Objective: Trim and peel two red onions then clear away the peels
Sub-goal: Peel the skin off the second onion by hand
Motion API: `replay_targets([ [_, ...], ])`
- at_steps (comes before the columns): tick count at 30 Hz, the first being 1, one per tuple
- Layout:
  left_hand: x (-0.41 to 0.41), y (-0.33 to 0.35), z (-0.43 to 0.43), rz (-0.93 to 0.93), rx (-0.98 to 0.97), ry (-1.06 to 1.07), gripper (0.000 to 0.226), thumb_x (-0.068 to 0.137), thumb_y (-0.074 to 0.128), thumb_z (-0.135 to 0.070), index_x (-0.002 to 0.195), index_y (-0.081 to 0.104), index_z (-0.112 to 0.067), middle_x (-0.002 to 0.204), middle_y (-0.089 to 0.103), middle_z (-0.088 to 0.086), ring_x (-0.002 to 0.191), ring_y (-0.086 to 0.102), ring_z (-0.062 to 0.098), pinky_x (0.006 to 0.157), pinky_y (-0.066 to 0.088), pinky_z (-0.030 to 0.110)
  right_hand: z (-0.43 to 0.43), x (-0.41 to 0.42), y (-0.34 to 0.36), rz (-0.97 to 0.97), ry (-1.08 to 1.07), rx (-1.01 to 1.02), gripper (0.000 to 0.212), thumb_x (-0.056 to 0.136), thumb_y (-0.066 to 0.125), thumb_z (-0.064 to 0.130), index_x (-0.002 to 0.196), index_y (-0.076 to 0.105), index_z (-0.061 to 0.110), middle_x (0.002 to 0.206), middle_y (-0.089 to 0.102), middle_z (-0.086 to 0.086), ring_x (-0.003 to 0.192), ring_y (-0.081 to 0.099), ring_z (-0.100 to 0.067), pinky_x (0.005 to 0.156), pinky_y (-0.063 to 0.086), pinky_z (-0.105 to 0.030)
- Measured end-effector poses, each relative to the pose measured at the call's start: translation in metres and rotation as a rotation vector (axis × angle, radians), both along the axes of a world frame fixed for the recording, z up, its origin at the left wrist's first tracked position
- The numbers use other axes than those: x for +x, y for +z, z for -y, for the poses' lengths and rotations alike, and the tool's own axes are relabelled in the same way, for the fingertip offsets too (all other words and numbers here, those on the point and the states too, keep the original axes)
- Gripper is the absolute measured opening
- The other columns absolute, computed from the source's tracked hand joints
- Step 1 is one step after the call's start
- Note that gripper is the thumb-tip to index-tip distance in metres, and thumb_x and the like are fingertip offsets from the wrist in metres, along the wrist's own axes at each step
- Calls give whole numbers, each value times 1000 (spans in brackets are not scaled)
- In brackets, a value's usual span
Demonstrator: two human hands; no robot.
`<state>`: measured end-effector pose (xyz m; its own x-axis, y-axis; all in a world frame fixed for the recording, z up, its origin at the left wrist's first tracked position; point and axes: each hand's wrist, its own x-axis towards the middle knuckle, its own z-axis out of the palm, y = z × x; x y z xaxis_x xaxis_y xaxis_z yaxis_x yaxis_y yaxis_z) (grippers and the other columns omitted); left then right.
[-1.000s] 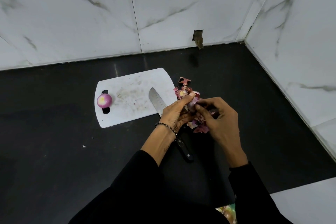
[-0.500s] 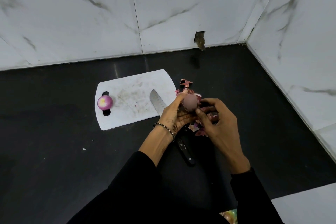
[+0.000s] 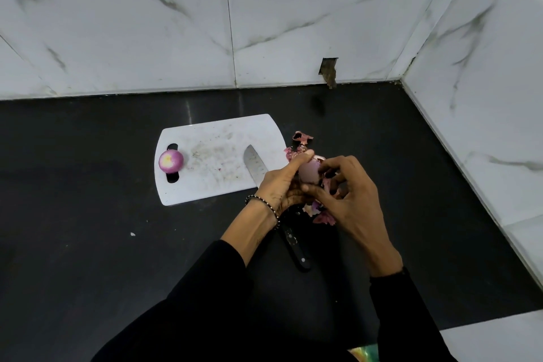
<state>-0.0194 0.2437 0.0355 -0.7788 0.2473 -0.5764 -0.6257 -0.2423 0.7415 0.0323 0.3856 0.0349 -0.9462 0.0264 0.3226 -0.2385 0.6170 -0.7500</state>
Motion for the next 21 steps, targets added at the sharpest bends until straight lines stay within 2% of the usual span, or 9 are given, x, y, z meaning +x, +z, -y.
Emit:
replay_targets([
  [6, -5, 4, -2, -8, -68, -13, 40, 75, 80, -44, 92, 76, -8, 84, 76, 13, 65, 69, 19, 68, 59, 35, -2, -2, 2, 13, 0, 12, 38, 78, 82, 37, 108, 61, 27, 101, 52, 18, 87, 55, -3, 69, 43, -16],
  [9, -6, 4, -2, -23, -109, -51, 45, 74, 81, -46, 94, 77, -6, 85, 76, 13, 65, 69, 18, 67, 59, 33, -3, -2, 4, 7, 4, 34, 35, 78, 78, 43, 104, 58, 31, 99, 54, 17, 86, 55, -2, 66, 46, -24],
  [12, -8, 5, -2, -3, -108, -57, 49, 71, 82, -46, 95, 75, -4, 85, 75, 13, 67, 68, 19, 69, 59, 34, -2, -1, 0, -12, 3, 91, 25, 81, 72, 48, 91, 53, 36, 92, 50, 17, 82, 53, -3, 61, 46, -29],
  [14, -10, 5, -2, 6, -101, -72, 48, 72, 82, -45, 94, 75, -4, 81, 74, 13, 62, 66, 18, 68, 57, 33, -1, 1, -3, -22, -28, 85, 27, 81, 73, 49, 86, 49, 37, 88, 49, 17, 78, 52, -5, 59, 47, -32],
  [16, -10, 5, -1, 4, -101, -98, 46, 73, 81, -44, 95, 74, -4, 81, 74, 13, 57, 65, 16, 68, 56, 32, 1, 4, -4, -13, -71, 28, 32, 78, 78, 46, 87, 51, 31, 86, 52, 15, 75, 52, -7, 60, 49, -35],
  [21, -10, 5, -3, 2, -90, -89, 50, 74, 81, -45, 102, 74, -4, 87, 75, 14, 51, 62, 13, 68, 56, 33, 1, 5, -1, -3, -59, -53, 37, 77, 82, 40, 98, 54, 28, 94, 55, 15, 76, 54, -11, 62, 45, -19],
])
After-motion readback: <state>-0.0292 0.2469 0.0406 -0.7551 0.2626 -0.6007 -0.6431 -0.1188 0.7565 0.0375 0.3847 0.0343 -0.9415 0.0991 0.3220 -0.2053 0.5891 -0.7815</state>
